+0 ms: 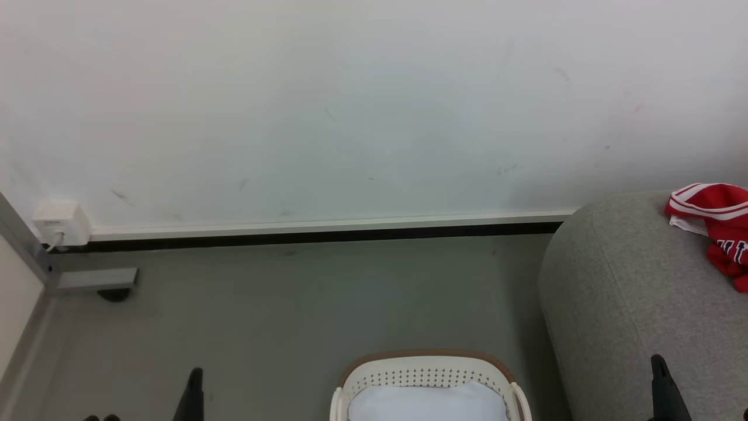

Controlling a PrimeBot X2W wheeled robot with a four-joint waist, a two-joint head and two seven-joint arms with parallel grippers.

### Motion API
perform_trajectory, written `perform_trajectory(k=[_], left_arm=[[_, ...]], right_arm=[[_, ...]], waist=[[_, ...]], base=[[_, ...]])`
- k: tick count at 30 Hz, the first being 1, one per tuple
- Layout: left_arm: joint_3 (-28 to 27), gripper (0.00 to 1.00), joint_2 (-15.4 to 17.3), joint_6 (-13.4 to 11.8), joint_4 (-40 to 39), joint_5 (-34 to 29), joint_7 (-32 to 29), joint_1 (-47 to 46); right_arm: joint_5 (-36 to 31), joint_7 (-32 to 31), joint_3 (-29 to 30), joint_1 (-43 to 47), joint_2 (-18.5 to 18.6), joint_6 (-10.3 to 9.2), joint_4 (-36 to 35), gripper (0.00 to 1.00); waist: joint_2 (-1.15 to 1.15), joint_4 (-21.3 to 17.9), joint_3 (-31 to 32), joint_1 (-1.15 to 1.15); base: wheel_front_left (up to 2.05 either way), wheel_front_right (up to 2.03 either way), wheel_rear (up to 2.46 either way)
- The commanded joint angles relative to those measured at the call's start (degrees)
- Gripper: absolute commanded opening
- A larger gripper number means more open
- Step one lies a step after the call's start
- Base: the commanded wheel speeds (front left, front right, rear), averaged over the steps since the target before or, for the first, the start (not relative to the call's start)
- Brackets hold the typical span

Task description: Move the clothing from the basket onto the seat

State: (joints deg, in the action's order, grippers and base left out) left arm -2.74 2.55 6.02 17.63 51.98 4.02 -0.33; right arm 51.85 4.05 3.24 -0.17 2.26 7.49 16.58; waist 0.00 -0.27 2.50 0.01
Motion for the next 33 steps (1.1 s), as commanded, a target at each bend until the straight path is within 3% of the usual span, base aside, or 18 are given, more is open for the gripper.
perform_trajectory(k=[1,33], left_arm=[[-0.3,0.0,0.4,0.2,-0.9,2.3,-0.6,-1.6],[-2.1,0.0,0.4,0.9,-2.1,20.8,-5.5,-4.1]], right_arm=[[2.3,-0.5,0.4,-1.8,0.6,0.01,-1.0,0.0],[20.8,-5.5,1.9,-4.2,0.7,0.01,-1.6,0.0]], waist=[[0.0,0.0,-0.1,0.0],[0.0,0.1,-1.0,0.0]], base=[[0.0,0.0,0.0],[0.0,0.0,0.0]])
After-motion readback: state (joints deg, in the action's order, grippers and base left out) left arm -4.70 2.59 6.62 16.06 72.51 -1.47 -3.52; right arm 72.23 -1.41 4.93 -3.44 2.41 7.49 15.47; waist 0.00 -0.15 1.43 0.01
